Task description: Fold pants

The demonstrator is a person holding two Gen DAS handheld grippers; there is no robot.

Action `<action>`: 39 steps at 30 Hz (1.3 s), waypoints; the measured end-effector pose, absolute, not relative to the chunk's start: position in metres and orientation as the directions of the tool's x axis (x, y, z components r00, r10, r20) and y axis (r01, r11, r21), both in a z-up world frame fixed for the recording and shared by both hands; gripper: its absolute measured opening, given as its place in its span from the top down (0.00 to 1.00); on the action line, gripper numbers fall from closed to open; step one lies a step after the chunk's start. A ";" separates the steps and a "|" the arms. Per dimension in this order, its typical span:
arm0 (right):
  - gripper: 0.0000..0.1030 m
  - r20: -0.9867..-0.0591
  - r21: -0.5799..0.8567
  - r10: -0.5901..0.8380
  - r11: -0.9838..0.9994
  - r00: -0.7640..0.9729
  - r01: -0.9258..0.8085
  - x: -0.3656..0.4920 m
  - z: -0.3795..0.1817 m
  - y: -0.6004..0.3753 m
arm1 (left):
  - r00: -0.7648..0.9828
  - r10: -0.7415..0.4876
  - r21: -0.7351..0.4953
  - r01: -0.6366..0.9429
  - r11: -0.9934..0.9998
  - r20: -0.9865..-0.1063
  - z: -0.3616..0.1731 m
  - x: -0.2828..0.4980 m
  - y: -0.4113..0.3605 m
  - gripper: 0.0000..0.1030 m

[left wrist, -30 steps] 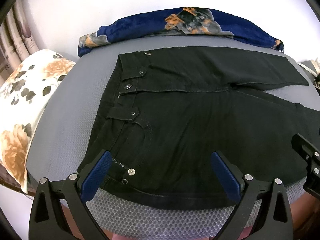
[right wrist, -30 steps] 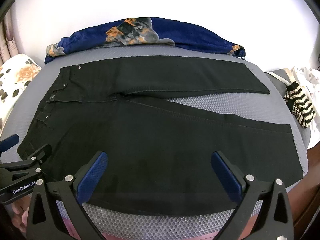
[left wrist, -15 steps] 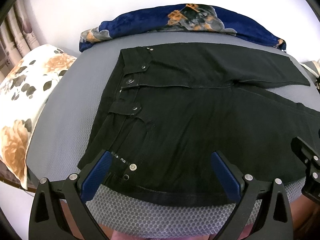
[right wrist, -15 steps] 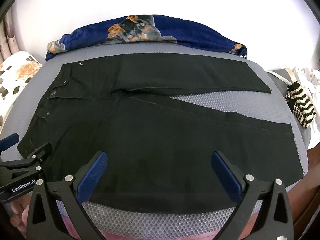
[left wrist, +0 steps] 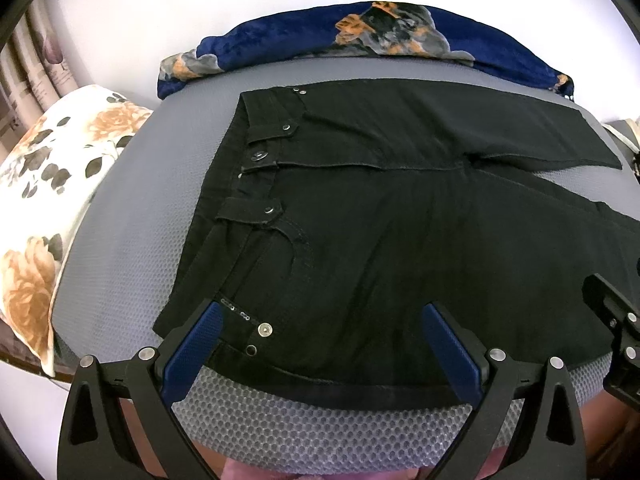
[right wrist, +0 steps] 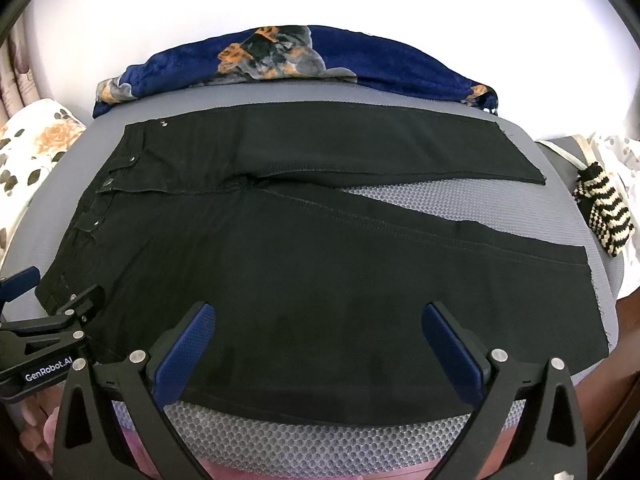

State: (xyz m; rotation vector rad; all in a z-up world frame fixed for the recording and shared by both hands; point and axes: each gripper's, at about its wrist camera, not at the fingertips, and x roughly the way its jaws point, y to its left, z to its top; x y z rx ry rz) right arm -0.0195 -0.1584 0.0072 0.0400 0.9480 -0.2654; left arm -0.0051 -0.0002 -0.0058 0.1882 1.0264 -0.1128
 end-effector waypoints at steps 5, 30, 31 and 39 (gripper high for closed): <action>0.00 -0.809 -0.078 -0.202 0.968 0.553 0.240 -0.020 0.005 -0.158 | 0.518 -0.003 0.105 0.180 0.978 -0.855 -0.006 -0.005 0.000 0.04; 0.00 -0.835 -0.049 -0.146 0.980 0.531 0.193 0.008 0.001 -0.171 | 0.516 -0.063 0.049 0.200 0.978 -0.854 0.002 0.047 0.006 0.24; 0.00 -0.837 -0.037 -0.133 0.982 0.531 0.187 0.011 0.001 -0.173 | 0.511 -0.072 0.038 0.202 0.979 -0.856 0.002 0.052 0.007 0.29; 0.00 -0.837 0.087 0.000 0.987 0.547 0.134 0.054 0.011 -0.194 | 0.470 -0.259 -0.192 0.187 0.964 -0.844 0.017 0.140 0.053 0.37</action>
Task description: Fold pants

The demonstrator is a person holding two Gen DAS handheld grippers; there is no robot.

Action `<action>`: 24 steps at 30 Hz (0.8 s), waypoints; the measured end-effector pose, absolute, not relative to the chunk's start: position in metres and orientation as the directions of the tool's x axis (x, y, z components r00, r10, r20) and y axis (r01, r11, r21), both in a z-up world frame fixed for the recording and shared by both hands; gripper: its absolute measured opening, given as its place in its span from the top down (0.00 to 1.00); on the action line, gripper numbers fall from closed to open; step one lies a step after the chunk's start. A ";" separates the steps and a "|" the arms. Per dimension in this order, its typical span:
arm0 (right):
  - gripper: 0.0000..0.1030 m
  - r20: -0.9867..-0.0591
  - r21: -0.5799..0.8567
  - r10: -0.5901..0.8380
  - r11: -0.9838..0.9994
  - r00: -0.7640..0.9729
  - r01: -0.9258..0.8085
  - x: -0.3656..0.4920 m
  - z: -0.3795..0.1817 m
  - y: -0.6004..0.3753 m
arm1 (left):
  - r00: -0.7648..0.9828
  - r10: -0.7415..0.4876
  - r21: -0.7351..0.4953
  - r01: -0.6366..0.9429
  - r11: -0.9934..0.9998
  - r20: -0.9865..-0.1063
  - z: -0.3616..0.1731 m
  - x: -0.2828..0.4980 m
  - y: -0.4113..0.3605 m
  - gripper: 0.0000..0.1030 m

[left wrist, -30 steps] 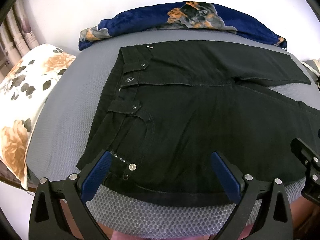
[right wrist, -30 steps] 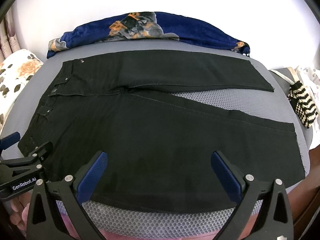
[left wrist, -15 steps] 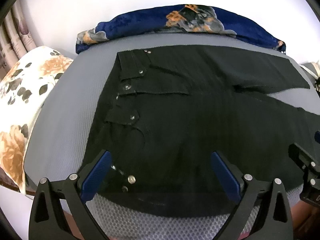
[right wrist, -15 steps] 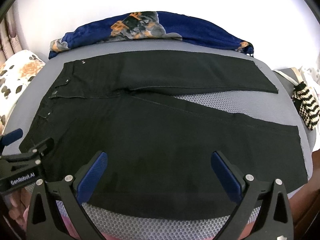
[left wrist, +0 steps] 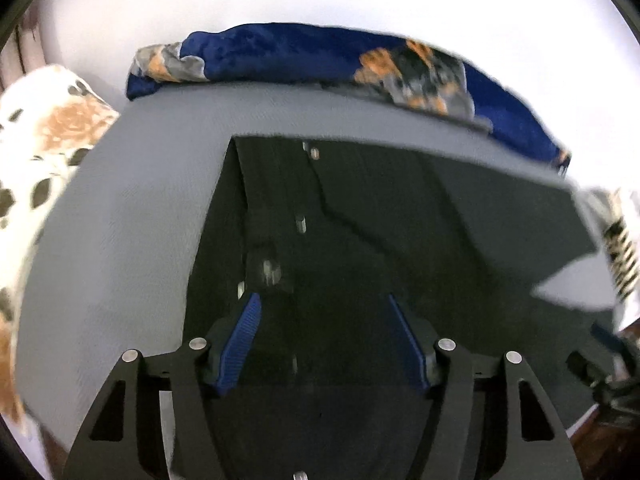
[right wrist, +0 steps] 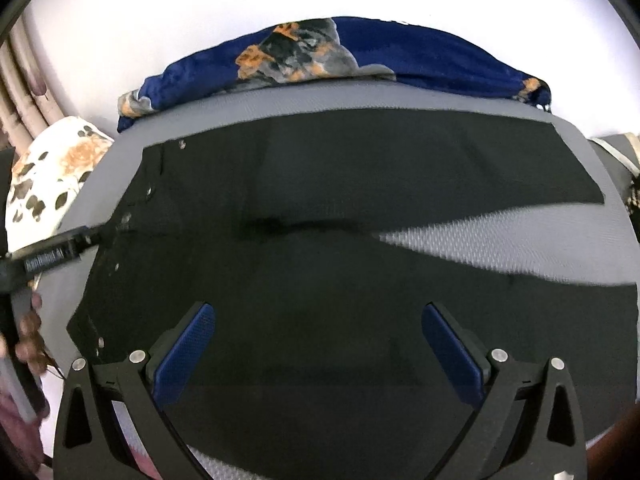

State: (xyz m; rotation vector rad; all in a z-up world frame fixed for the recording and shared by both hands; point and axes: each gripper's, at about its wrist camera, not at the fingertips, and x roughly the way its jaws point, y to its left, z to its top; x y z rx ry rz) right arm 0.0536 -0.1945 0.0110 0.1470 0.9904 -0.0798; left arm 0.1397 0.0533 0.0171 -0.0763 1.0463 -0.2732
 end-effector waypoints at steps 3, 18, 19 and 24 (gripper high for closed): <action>0.00 -0.829 0.098 0.020 0.989 0.559 0.111 0.072 0.015 -0.198 | 0.459 -0.340 -0.293 0.173 0.940 -0.821 0.017 0.177 0.076 0.37; 0.00 -0.853 0.143 0.102 0.989 0.512 0.042 0.163 -0.010 -0.184 | 0.322 -0.547 -0.563 0.052 0.825 -0.772 -0.050 0.313 0.148 0.54; 0.00 -0.854 0.144 0.105 0.989 0.509 0.038 0.168 -0.012 -0.182 | 0.311 -0.562 -0.580 0.038 0.813 -0.767 -0.054 0.317 0.151 0.57; 0.00 -0.853 0.136 0.113 0.991 0.509 0.009 0.186 -0.016 -0.175 | 0.286 -0.628 -0.655 -0.001 0.755 -0.724 -0.064 0.328 0.163 0.65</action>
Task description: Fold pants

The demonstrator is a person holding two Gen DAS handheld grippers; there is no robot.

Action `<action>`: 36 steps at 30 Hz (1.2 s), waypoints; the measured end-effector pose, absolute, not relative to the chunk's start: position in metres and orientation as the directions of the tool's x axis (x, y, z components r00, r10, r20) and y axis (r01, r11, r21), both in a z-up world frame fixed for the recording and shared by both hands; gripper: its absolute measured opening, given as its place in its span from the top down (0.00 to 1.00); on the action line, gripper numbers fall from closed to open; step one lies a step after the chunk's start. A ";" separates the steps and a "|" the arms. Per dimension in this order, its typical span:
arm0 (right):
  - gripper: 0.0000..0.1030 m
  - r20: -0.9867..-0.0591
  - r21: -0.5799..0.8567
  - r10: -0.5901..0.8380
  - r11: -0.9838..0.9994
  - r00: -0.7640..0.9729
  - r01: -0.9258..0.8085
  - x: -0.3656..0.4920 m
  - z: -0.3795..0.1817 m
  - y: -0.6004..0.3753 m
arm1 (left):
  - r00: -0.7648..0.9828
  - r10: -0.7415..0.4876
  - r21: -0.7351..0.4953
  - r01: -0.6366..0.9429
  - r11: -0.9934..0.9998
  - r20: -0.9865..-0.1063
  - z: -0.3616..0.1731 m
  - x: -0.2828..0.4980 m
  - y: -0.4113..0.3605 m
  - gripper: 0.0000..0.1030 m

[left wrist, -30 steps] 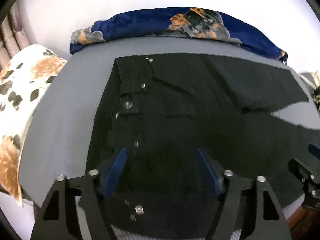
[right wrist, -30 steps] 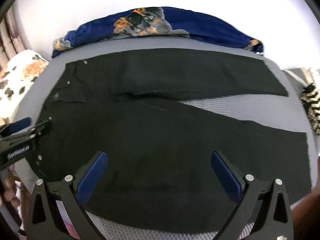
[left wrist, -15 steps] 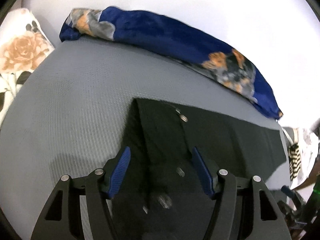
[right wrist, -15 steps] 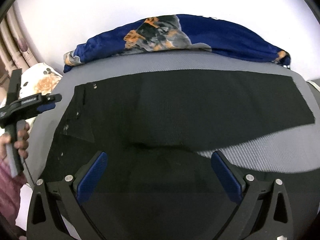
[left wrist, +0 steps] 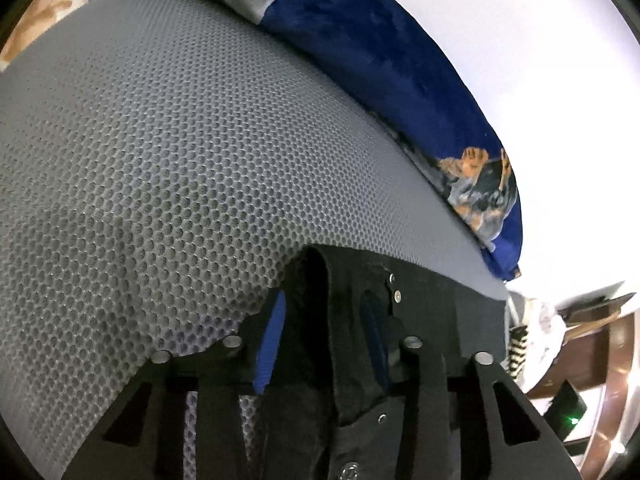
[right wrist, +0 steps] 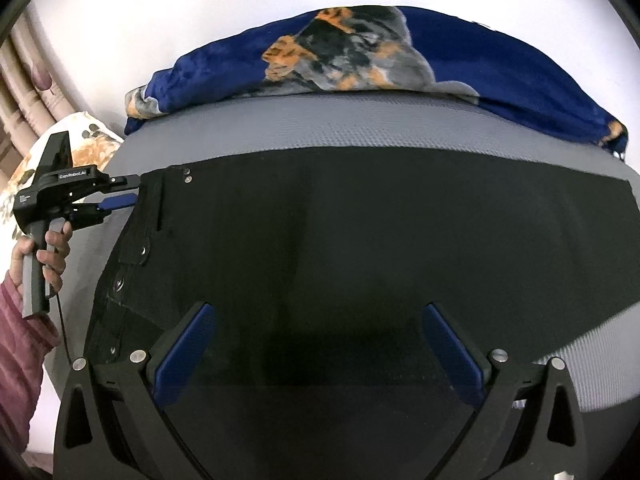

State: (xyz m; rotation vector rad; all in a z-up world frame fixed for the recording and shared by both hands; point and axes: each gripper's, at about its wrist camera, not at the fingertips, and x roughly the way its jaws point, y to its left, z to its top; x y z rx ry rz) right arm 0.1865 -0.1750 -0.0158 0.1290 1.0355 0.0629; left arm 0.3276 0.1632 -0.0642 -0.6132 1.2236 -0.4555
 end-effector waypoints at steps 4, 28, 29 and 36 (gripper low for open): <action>0.00 -0.857 0.130 0.118 0.991 0.502 -0.012 0.201 -0.020 -0.171 | 0.275 -0.660 -0.690 -0.021 0.723 -0.700 -0.064 0.325 0.170 0.72; 0.00 -0.838 0.131 0.140 0.990 0.527 -0.054 0.218 -0.016 -0.169 | 0.249 -0.743 -0.773 -0.042 0.632 -0.621 -0.079 0.323 0.146 0.72; 0.00 -0.838 0.132 0.143 0.990 0.527 -0.058 0.220 -0.016 -0.170 | 0.247 -0.745 -0.774 -0.038 0.632 -0.620 -0.080 0.327 0.142 0.72; 0.00 -0.845 0.139 0.190 0.981 0.500 -0.139 0.243 -0.023 -0.180 | 0.282 -0.758 -0.795 -0.030 0.606 -0.589 -0.083 0.341 0.135 0.72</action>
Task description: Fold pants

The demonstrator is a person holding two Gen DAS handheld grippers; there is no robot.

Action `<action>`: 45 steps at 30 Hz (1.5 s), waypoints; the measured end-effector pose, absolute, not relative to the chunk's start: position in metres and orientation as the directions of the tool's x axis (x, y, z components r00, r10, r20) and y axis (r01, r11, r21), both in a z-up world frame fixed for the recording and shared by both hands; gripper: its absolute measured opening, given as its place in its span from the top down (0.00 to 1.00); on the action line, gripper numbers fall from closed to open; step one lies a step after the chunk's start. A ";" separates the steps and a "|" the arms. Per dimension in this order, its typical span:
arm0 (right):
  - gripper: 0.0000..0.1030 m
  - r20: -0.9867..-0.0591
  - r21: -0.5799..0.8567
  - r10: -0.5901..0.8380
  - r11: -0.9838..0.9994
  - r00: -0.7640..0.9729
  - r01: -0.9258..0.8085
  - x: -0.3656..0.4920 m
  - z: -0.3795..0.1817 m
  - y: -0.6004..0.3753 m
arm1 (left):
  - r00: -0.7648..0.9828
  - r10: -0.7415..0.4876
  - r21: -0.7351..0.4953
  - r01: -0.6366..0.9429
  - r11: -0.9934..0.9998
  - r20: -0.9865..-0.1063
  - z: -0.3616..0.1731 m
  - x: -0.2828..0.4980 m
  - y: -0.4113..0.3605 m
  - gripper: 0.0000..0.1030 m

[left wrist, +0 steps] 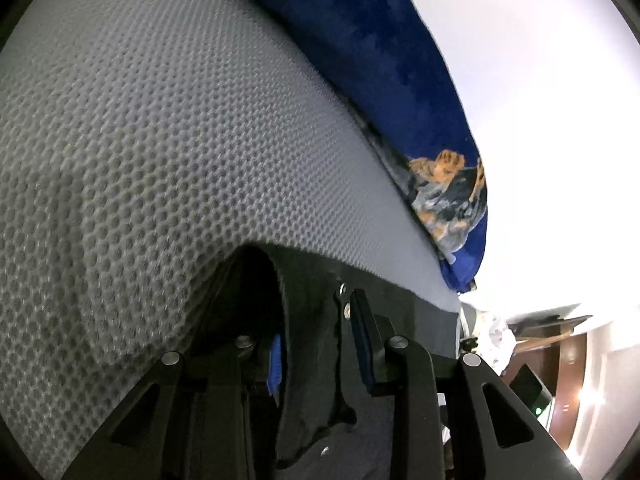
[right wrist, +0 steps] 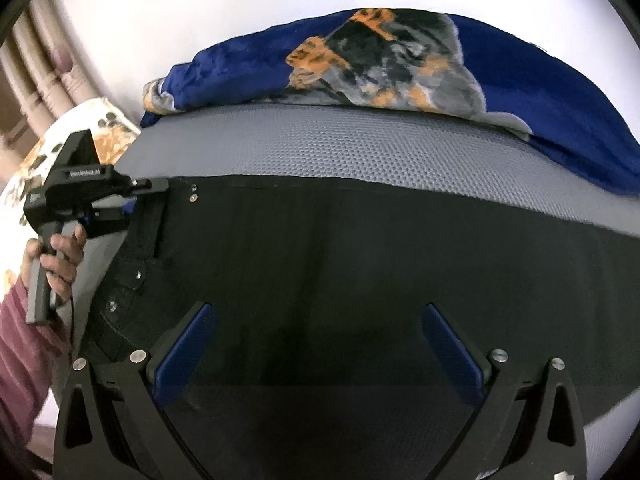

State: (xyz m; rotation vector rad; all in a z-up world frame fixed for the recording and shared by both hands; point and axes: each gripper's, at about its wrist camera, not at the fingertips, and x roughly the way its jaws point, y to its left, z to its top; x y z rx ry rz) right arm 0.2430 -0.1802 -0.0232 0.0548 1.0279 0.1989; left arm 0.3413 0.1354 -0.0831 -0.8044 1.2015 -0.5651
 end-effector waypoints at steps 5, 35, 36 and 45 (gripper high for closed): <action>0.00 -0.858 0.132 0.245 0.954 0.451 -0.268 0.274 -0.028 -0.188 | 0.341 -0.752 -0.801 -0.004 0.599 -0.564 -0.076 0.339 0.134 0.86; 0.38 -0.868 0.478 0.380 0.462 -0.321 -0.747 0.419 -0.060 -0.162 | 0.479 -0.759 -0.726 0.308 0.615 -0.440 0.024 0.266 0.135 0.92; 0.42 -0.864 0.490 0.370 0.456 -0.342 -0.743 0.418 -0.063 -0.163 | 0.481 -0.757 -0.725 0.304 0.617 -0.442 0.022 0.267 0.134 0.92; 0.47 -0.916 0.401 0.240 0.561 -0.322 -0.724 0.408 -0.060 -0.234 | 0.502 -0.728 -0.721 0.261 0.642 -0.467 0.009 0.278 0.128 0.92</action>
